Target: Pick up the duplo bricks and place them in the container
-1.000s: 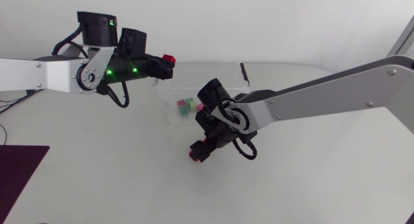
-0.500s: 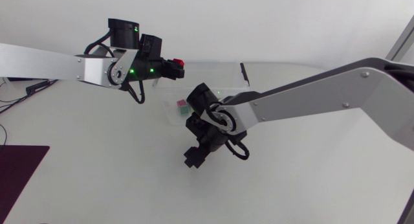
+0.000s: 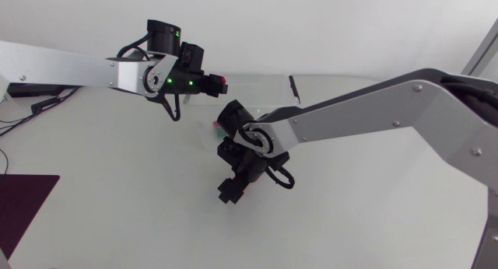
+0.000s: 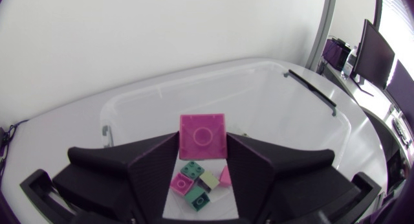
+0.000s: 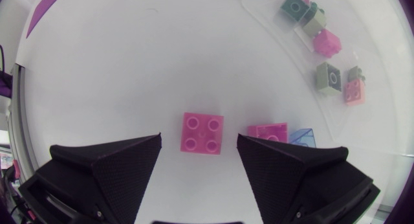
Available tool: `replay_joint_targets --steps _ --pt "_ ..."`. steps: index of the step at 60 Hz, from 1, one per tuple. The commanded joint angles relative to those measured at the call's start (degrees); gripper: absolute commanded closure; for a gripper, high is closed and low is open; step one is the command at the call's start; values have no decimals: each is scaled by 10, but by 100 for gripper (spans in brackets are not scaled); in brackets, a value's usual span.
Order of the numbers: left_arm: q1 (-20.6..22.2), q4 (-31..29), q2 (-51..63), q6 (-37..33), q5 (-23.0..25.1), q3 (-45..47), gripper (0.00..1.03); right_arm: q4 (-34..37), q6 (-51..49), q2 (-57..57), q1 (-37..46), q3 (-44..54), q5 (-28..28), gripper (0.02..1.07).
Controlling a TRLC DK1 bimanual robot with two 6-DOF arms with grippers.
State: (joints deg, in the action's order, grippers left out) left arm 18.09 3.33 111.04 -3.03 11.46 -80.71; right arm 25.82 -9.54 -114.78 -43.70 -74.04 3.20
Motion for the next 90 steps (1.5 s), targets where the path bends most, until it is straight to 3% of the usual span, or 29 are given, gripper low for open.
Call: replay_joint_targets --steps 1,8,11,19,28,32,37,45,54,67,77,90 --pt "7 -33 -16 -14 0 -13 20 16 -14 -17 -6 -14 2 22" --pt "5 -96 -65 -32 30 -9 5 34 -18 -26 -7 -30 15 31" --pt "5 -119 -84 -43 30 -5 5 49 -19 -33 -5 -40 21 31" --pt "-1 -141 -149 -55 30 35 5 66 -19 -45 1 -51 39 45" --pt "-13 -163 -215 -66 30 77 5 72 -18 -47 -3 -53 43 49" --pt "-17 -175 -245 -80 30 99 5 68 -14 -41 -3 -50 43 66" --pt "-21 -184 -294 -105 31 141 5 60 -13 -21 0 -36 43 79" --pt "-31 -190 -353 -133 36 198 5 55 -7 32 3 -8 43 79" --pt "-67 -210 -406 -156 73 250 5 53 0 84 4 11 40 79" --pt "-91 -216 -438 -189 102 323 5 70 2 153 57 -25 37 79" --pt "-53 -205 -442 -205 103 378 5 70 11 172 110 -70 39 79" --pt "43 -131 -371 -184 88 422 5 46 36 178 150 -121 48 79"
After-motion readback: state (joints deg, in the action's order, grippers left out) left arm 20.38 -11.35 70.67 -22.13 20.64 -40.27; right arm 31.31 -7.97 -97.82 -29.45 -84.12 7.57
